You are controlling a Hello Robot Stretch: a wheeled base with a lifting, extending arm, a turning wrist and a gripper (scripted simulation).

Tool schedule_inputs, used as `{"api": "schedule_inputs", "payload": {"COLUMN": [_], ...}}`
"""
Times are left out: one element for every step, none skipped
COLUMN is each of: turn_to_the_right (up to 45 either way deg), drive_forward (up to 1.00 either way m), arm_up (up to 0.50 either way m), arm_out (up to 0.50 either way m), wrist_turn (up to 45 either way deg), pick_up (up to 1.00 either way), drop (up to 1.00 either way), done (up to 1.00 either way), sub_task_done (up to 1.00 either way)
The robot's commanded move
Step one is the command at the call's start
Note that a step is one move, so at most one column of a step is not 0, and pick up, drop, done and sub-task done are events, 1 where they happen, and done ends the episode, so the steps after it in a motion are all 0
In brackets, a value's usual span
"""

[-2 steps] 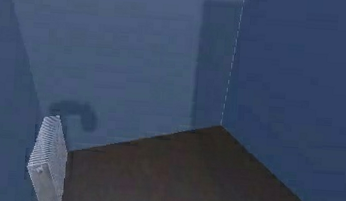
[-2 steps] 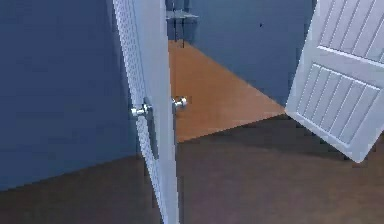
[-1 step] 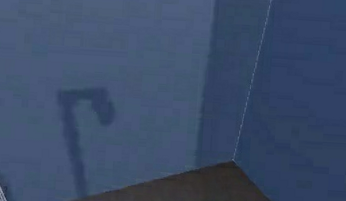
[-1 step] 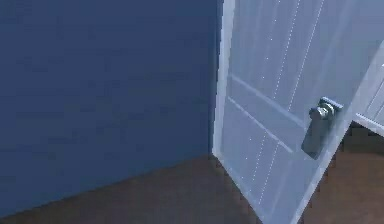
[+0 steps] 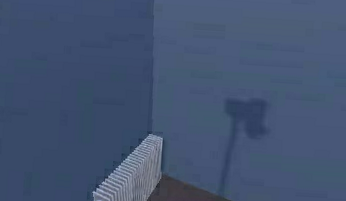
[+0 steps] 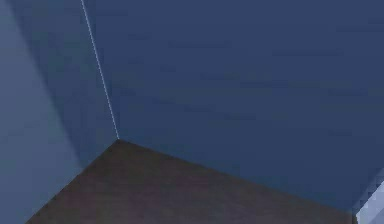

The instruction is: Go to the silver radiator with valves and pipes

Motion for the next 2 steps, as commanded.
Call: {"api": "schedule_inputs", "payload": {"turn_to_the_right": [-12.0,0.0], "drive_forward": [0.0,0.0], "arm_up": [0.0,0.0], "arm_out": [0.0,0.0], "wrist_turn": [0.0,0.0], "pick_up": [0.0,0.0], "drop": [0.0,0.0], "done": [0.0,1.0], "sub_task_done": [0.0,0.0]}}
